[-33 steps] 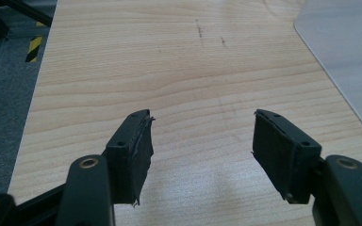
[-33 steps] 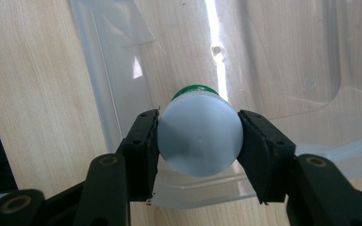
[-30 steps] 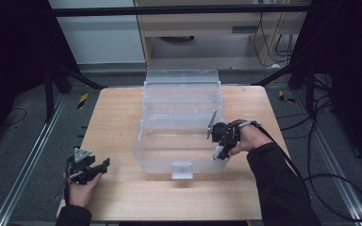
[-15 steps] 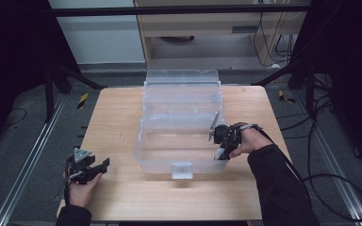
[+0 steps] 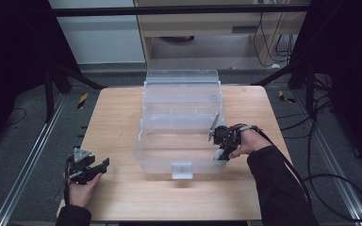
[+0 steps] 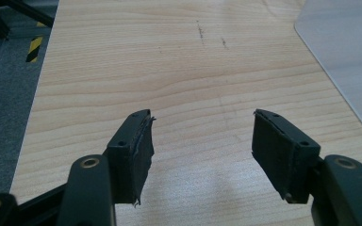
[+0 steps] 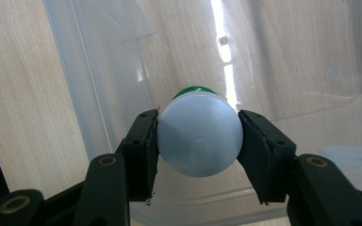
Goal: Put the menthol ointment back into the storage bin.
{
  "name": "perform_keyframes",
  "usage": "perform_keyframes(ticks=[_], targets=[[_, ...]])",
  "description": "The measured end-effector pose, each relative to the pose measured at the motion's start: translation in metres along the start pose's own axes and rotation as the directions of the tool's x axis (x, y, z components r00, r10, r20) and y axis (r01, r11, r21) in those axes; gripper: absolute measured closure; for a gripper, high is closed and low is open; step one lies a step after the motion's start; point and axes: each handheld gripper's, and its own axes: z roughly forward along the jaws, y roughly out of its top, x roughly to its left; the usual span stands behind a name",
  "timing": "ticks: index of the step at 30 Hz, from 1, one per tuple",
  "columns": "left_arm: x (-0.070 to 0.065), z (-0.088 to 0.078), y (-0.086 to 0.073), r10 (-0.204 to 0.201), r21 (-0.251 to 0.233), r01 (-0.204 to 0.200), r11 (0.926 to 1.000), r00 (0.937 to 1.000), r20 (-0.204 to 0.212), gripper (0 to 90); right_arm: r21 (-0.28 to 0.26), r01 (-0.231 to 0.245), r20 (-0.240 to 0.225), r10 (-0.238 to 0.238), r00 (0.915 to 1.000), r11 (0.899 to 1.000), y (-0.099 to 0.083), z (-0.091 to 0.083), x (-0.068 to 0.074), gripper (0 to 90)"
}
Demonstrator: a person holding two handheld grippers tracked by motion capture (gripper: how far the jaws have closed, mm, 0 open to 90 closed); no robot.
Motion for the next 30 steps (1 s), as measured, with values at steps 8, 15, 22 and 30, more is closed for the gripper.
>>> perform_keyframes(ticks=[8,15,22,30], targets=[[0.0,0.0,0.0,-0.001,0.0,0.001,1.0,1.0,-0.002,38.3,0.01,-0.004,0.01,0.004,0.9999,1.0,0.001,-0.001,0.001,49.5],[0.001,0.0,0.0,-0.001,0.0,0.001,1.0,1.0,0.0,38.2,-0.028,-0.011,0.039,0.012,0.9992,1.0,-0.002,-0.007,0.005,46.8],[0.0,-0.001,0.0,0.002,0.001,-0.002,1.0,1.0,0.001,38.2,-0.125,-0.041,0.09,0.053,0.9945,0.991,-0.01,-0.024,0.012,38.4],[0.0,-0.001,0.0,-0.005,0.0,0.005,1.0,1.0,-0.001,38.1,-0.299,-0.081,0.176,0.138,0.9746,0.951,-0.03,-0.052,0.023,31.4]])
